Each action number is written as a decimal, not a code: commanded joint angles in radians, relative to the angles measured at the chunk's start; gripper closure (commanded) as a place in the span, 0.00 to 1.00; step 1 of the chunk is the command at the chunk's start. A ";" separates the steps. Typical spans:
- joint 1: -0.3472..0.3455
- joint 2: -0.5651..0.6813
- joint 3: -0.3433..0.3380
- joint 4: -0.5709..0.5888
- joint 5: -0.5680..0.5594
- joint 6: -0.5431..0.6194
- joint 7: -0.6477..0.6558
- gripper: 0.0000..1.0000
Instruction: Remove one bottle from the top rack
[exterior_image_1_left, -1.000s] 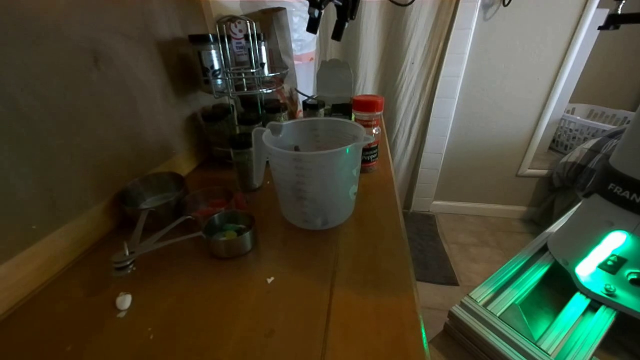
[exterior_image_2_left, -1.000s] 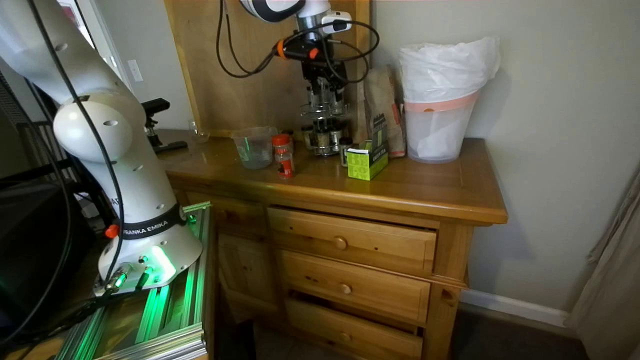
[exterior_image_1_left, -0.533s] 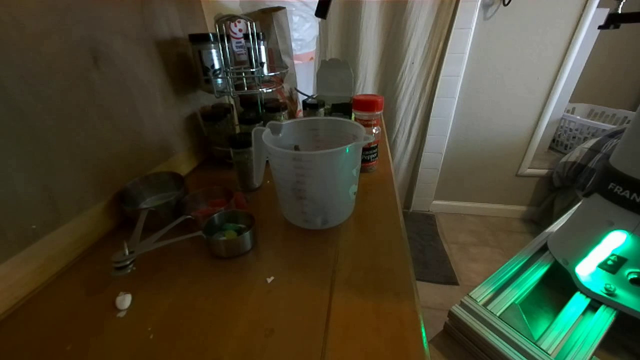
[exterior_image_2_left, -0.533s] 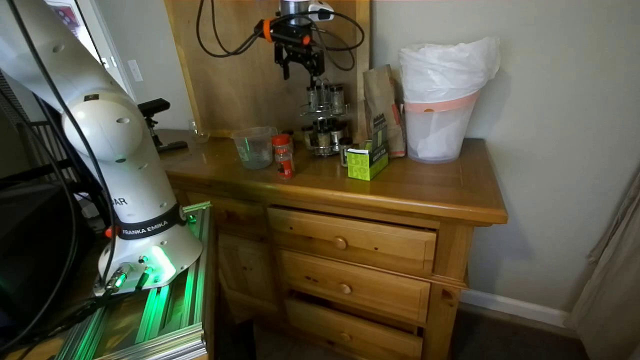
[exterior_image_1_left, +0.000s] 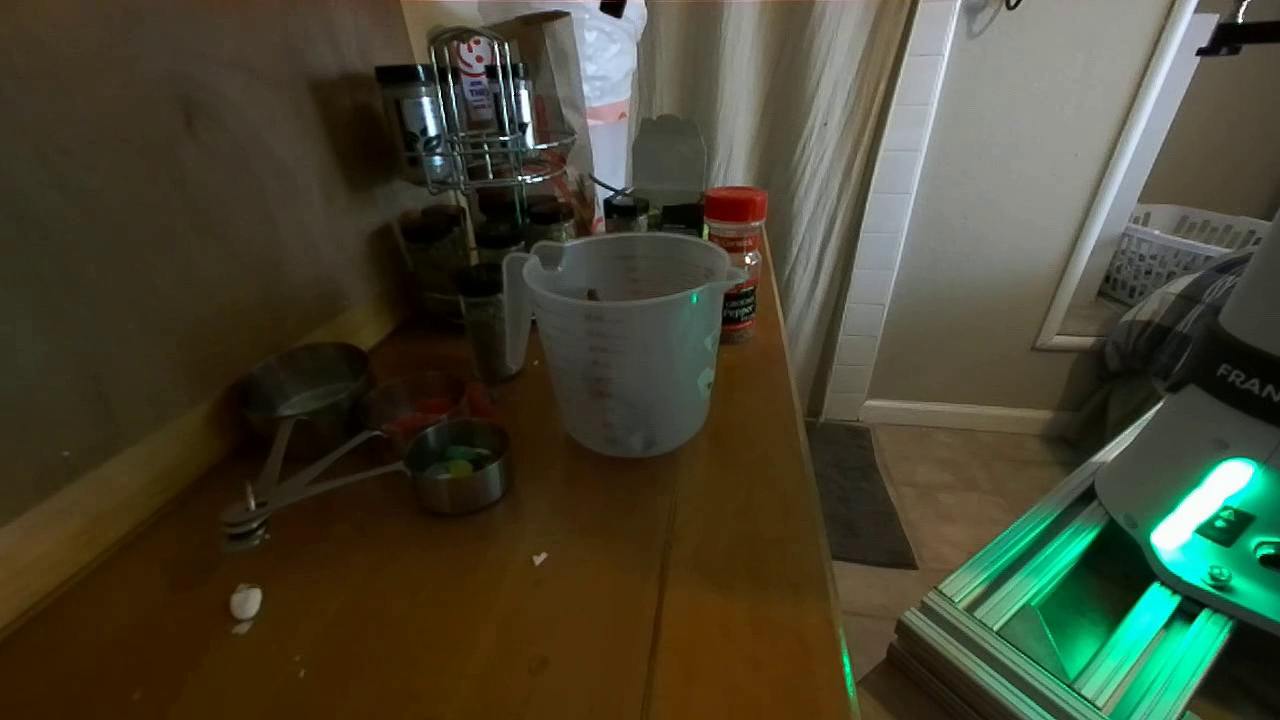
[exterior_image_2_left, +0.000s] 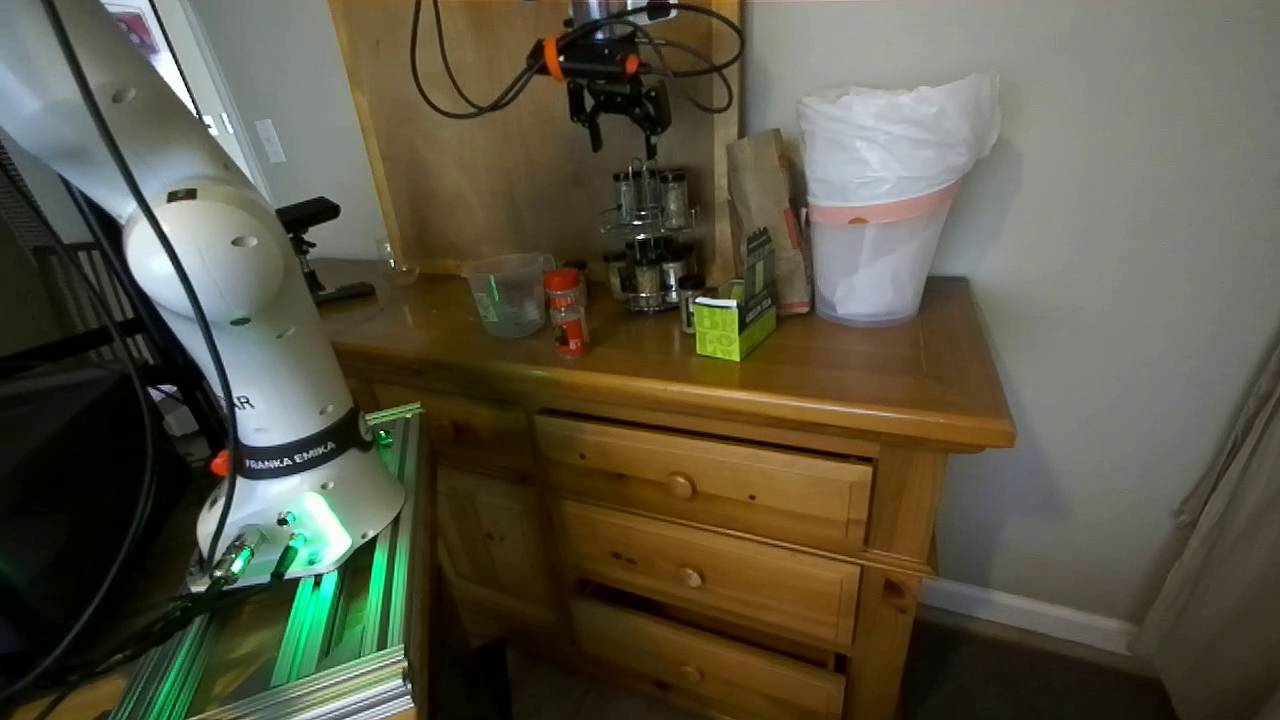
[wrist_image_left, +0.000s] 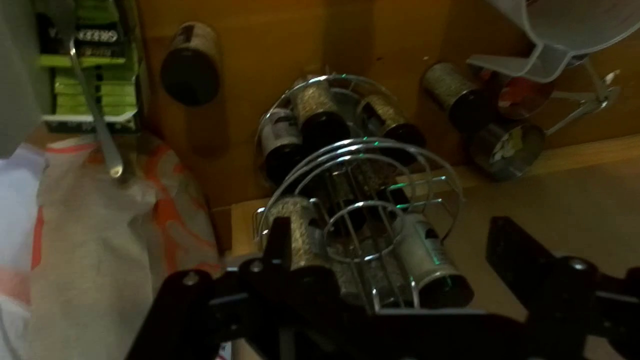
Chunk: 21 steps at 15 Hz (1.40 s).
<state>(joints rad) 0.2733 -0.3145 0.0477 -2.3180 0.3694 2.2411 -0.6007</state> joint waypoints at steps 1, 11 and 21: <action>-0.014 0.077 0.028 0.085 -0.080 0.069 0.017 0.00; -0.025 0.194 0.063 0.189 -0.157 0.049 0.052 0.20; -0.042 0.313 0.088 0.297 -0.168 0.032 0.080 0.27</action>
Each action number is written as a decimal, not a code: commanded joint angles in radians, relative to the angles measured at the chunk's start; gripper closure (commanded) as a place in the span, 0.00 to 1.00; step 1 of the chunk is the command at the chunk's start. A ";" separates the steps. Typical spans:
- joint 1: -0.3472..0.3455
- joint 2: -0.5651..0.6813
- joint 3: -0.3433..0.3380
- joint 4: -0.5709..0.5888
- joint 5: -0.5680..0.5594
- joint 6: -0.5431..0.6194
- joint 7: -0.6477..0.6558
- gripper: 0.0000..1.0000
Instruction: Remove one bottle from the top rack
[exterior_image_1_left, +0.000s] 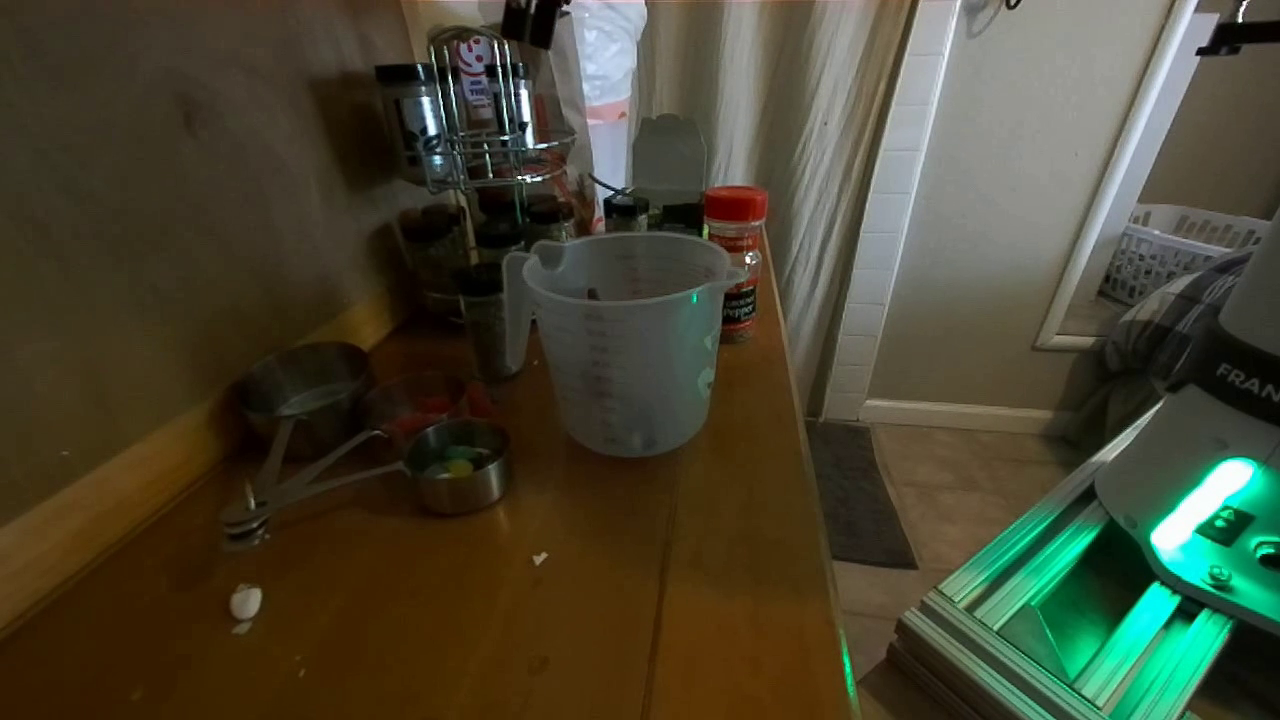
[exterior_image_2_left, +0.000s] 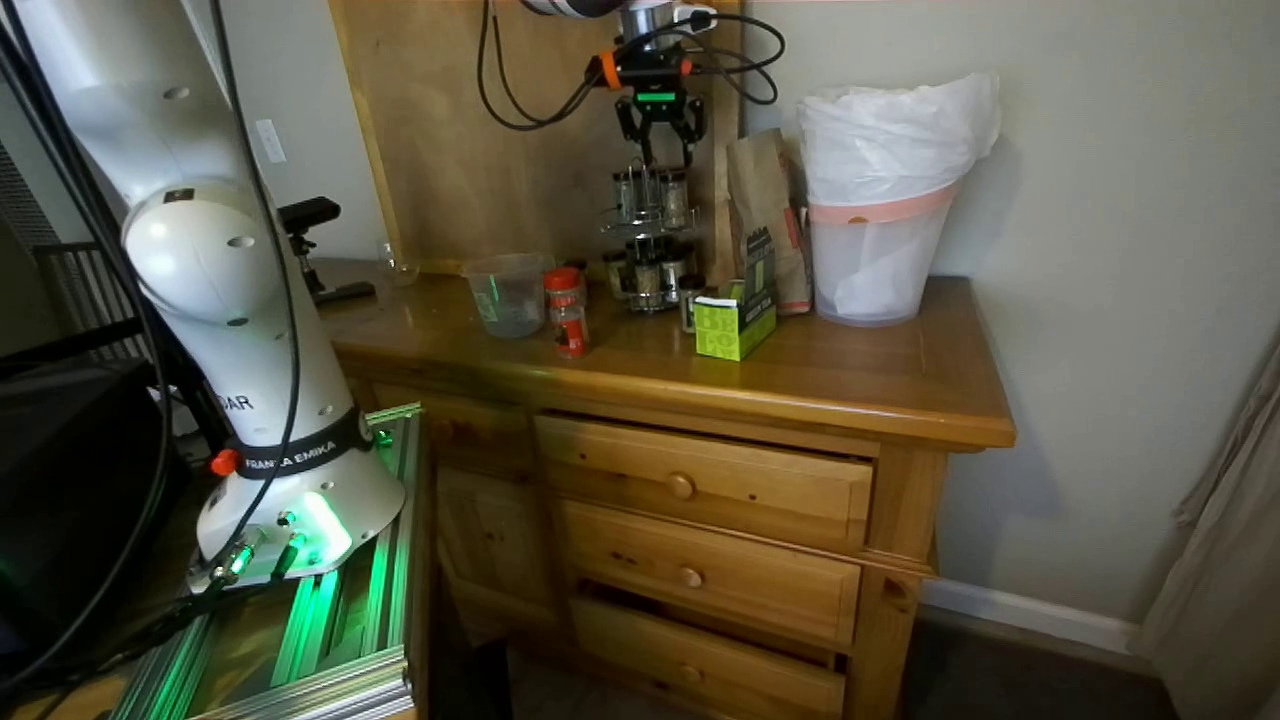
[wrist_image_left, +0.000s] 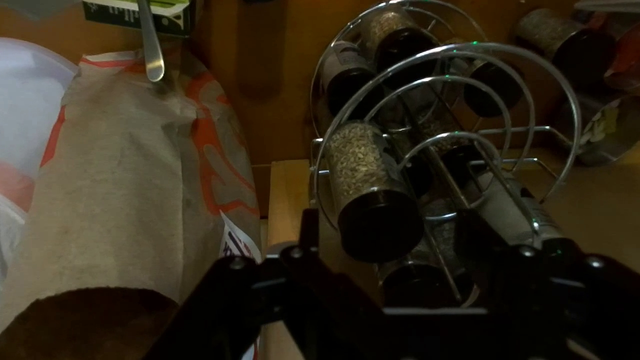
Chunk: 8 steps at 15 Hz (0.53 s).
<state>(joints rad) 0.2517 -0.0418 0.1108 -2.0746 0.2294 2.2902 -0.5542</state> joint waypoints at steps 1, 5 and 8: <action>-0.022 0.047 0.028 0.061 -0.029 -0.017 0.037 0.28; -0.026 0.071 0.039 0.083 -0.038 -0.019 0.052 0.29; -0.026 0.084 0.048 0.087 -0.063 -0.017 0.070 0.28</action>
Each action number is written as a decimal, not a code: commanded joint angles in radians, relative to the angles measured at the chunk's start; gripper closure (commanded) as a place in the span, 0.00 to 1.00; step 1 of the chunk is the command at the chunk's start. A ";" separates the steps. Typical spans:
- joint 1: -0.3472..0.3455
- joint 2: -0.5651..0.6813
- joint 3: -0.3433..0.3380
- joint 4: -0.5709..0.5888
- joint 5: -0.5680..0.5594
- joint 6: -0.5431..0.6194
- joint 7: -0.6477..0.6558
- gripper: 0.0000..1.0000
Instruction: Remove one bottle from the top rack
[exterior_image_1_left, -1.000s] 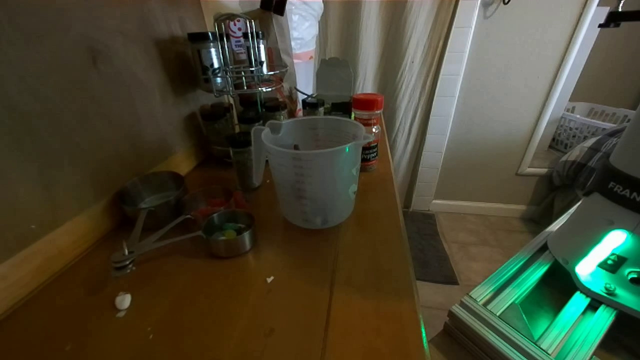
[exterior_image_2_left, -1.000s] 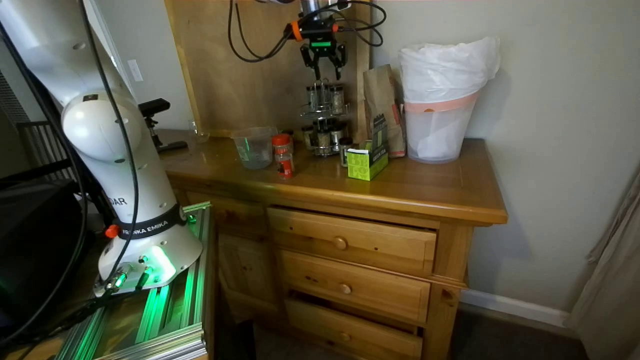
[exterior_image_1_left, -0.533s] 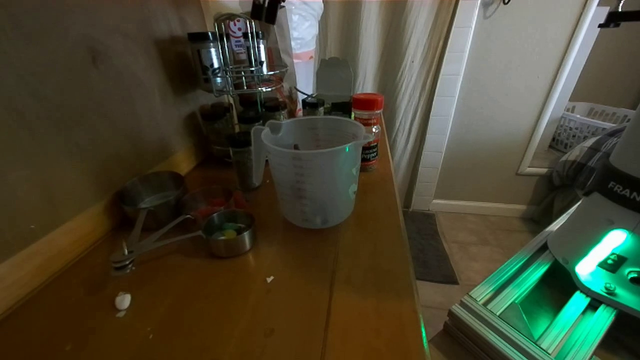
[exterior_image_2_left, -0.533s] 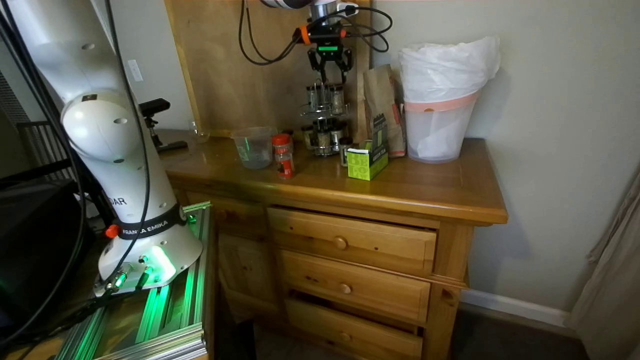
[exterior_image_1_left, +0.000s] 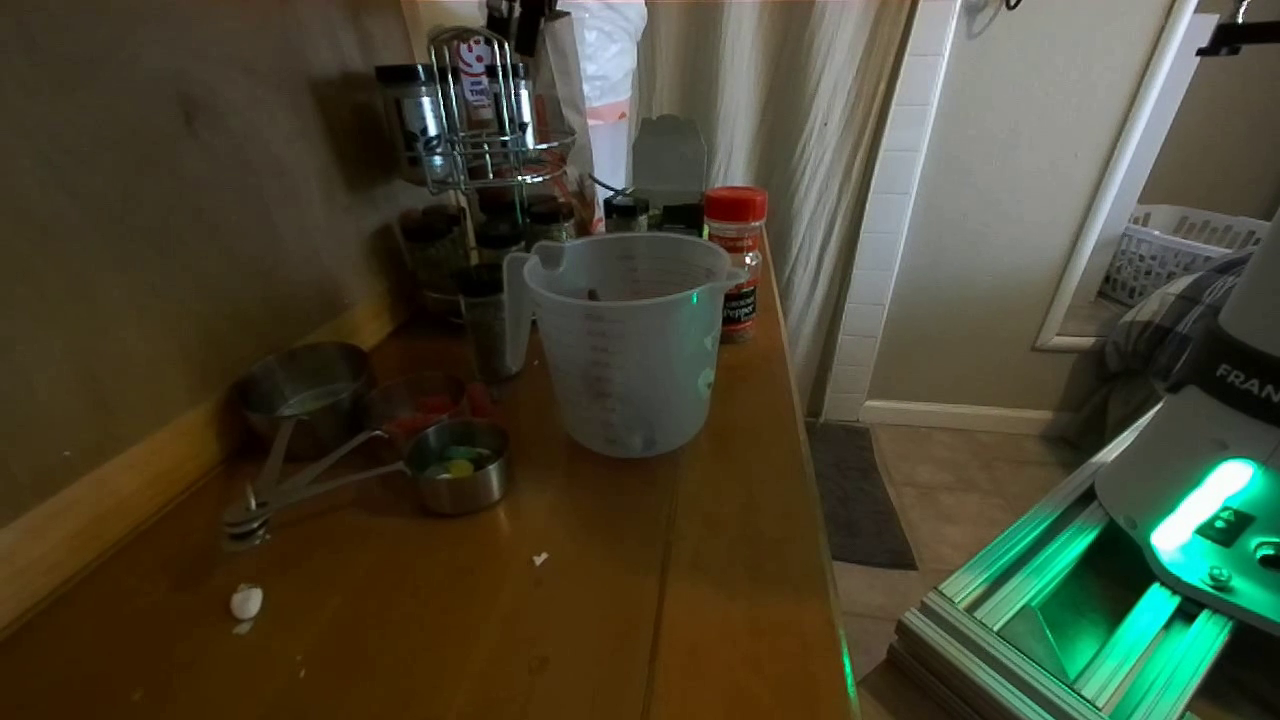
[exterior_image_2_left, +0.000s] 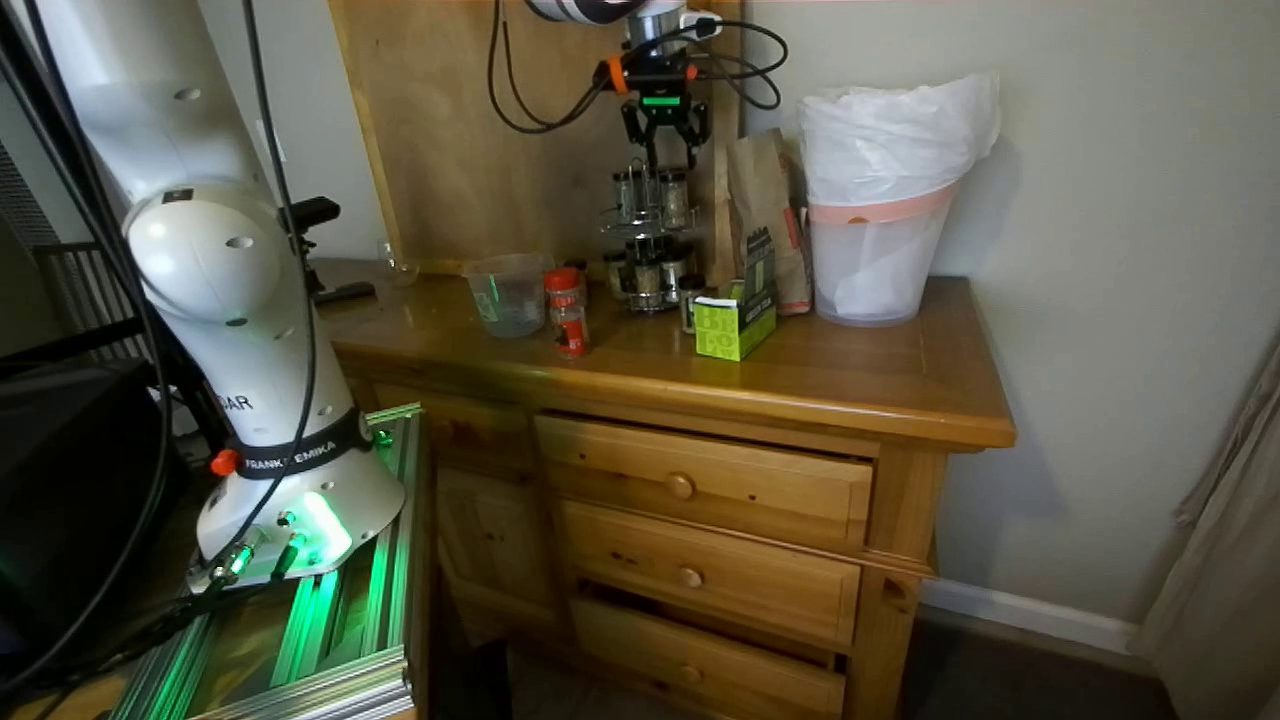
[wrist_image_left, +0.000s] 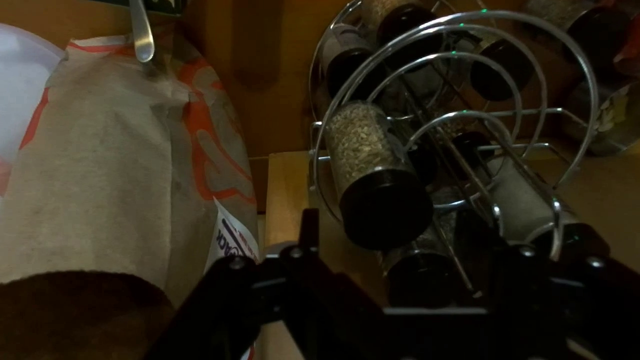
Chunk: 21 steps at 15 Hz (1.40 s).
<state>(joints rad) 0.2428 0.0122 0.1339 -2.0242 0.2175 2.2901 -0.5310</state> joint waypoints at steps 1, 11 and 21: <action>-0.017 0.034 0.027 0.036 -0.069 -0.018 0.060 0.28; -0.022 0.054 0.038 0.031 -0.101 -0.017 0.093 0.32; -0.023 0.041 0.043 0.019 -0.120 -0.013 0.094 0.75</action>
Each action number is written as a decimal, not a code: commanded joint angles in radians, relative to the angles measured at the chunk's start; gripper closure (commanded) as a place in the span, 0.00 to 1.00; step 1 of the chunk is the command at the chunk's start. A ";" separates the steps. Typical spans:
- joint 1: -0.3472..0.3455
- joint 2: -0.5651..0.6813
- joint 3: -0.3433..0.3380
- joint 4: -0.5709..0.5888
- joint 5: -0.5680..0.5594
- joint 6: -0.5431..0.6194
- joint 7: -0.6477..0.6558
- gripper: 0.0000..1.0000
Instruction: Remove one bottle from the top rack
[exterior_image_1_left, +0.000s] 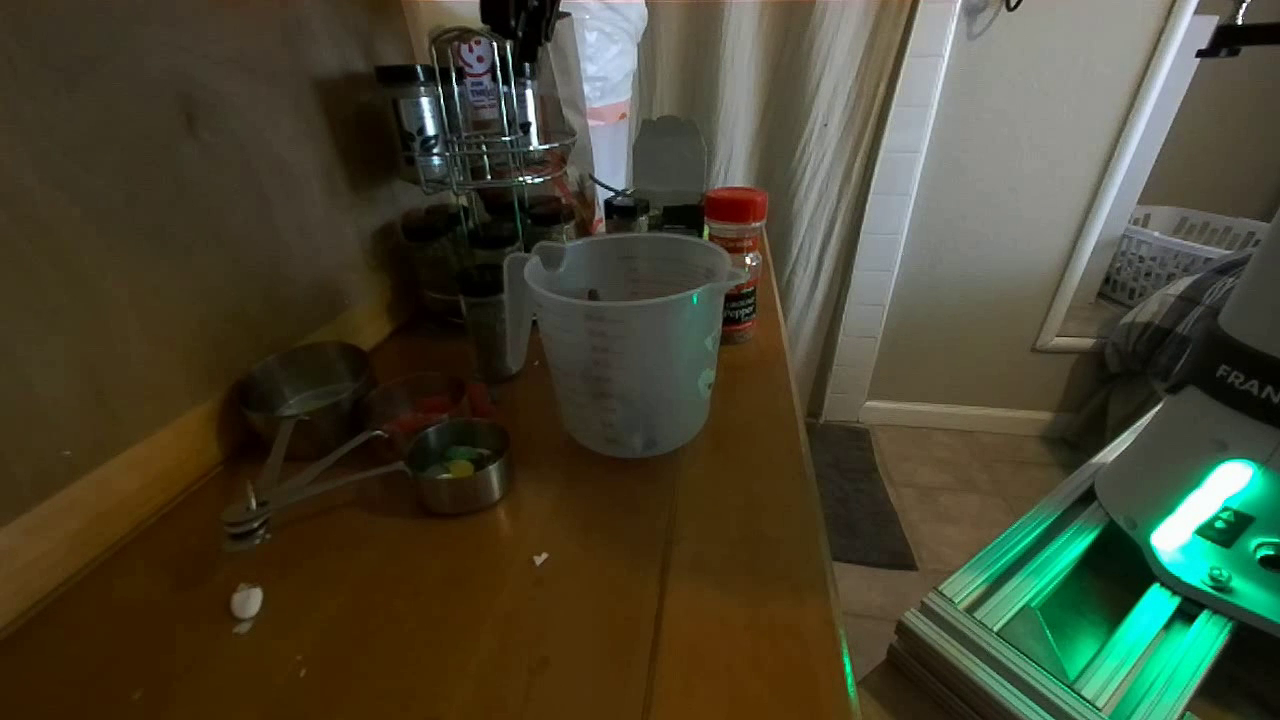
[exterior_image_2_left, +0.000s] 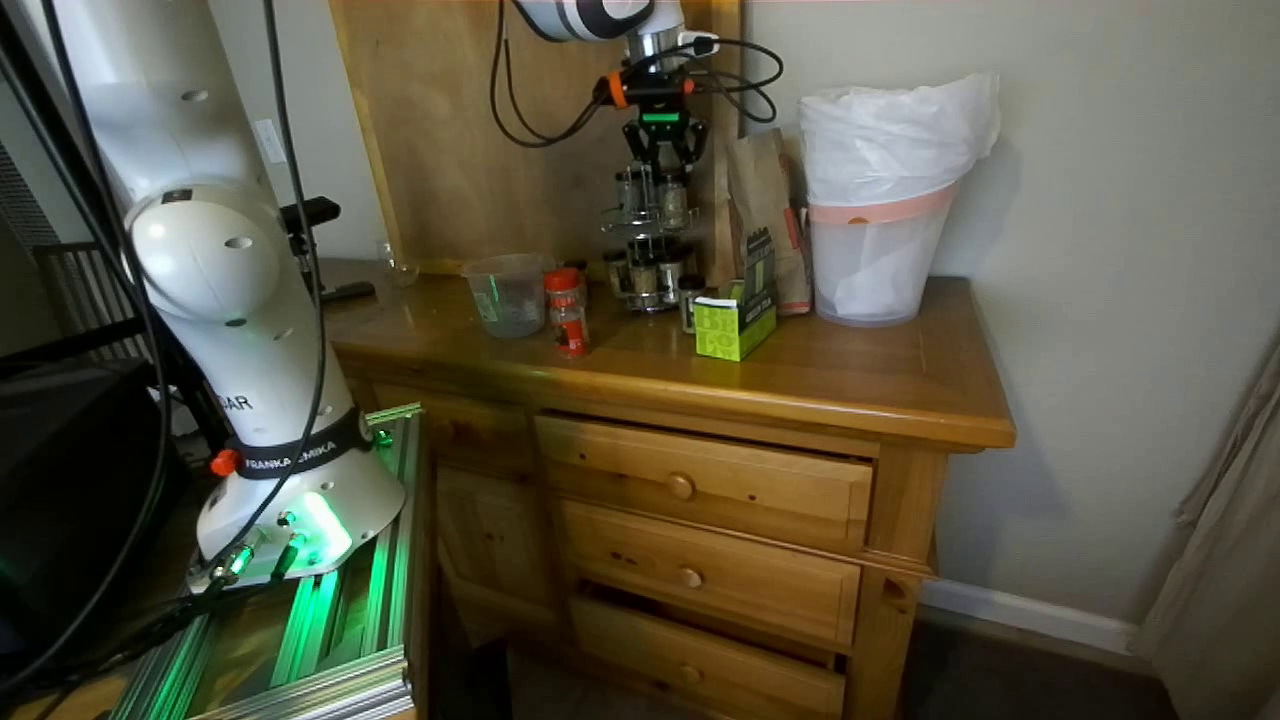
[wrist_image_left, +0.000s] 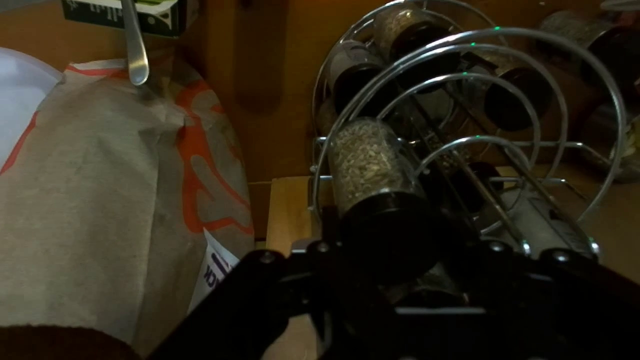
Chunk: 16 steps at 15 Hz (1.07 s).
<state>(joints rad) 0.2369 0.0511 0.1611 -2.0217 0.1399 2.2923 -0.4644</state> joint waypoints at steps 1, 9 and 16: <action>-0.018 -0.012 0.015 0.009 -0.049 -0.023 0.031 0.75; -0.041 -0.184 -0.016 -0.061 0.040 -0.072 -0.020 0.75; -0.069 -0.300 -0.069 -0.245 0.031 -0.103 0.031 0.75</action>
<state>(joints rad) 0.1711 -0.1869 0.1106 -2.1603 0.1451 2.1832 -0.4413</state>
